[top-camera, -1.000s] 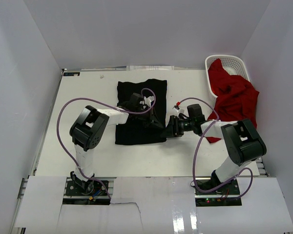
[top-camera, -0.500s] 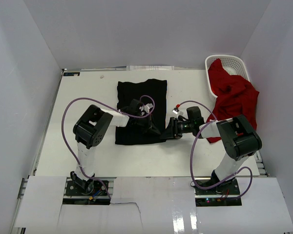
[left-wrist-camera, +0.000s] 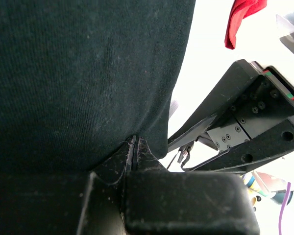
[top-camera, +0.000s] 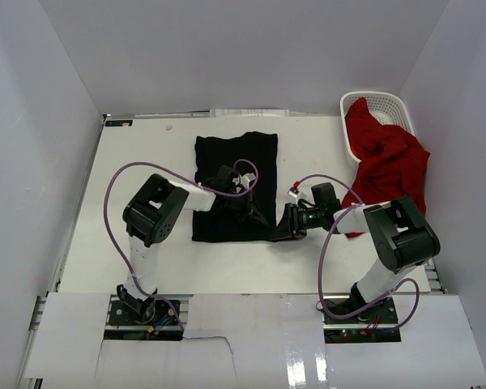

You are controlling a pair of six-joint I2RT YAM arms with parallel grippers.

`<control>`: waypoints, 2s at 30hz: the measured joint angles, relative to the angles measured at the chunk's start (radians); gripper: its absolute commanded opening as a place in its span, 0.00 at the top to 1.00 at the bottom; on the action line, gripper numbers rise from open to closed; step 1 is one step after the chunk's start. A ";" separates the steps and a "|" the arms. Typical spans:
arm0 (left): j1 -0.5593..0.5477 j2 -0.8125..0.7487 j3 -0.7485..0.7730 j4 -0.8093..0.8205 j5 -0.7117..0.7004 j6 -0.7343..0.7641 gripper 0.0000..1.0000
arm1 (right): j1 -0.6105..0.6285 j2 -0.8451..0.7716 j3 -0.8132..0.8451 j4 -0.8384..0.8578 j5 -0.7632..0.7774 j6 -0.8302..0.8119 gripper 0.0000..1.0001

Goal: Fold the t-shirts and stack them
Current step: Grab one side of the 2/3 rectangular tshirt with both arms

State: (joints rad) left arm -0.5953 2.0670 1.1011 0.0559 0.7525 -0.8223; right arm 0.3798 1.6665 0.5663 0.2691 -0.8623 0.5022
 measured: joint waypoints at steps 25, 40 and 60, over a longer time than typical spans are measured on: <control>-0.017 0.019 0.035 -0.026 0.008 -0.002 1.00 | -0.006 -0.095 0.046 -0.355 0.099 -0.046 0.36; -0.017 0.019 0.041 -0.044 0.006 0.002 1.00 | -0.006 -0.074 -0.126 0.049 0.059 0.293 0.42; -0.017 0.019 0.041 -0.047 0.006 0.002 1.00 | -0.026 -0.063 -0.156 0.214 0.237 0.370 0.66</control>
State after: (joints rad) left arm -0.6121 2.0861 1.1423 0.0093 0.7582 -0.8204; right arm 0.3534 1.6032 0.4099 0.4831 -0.6258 0.8719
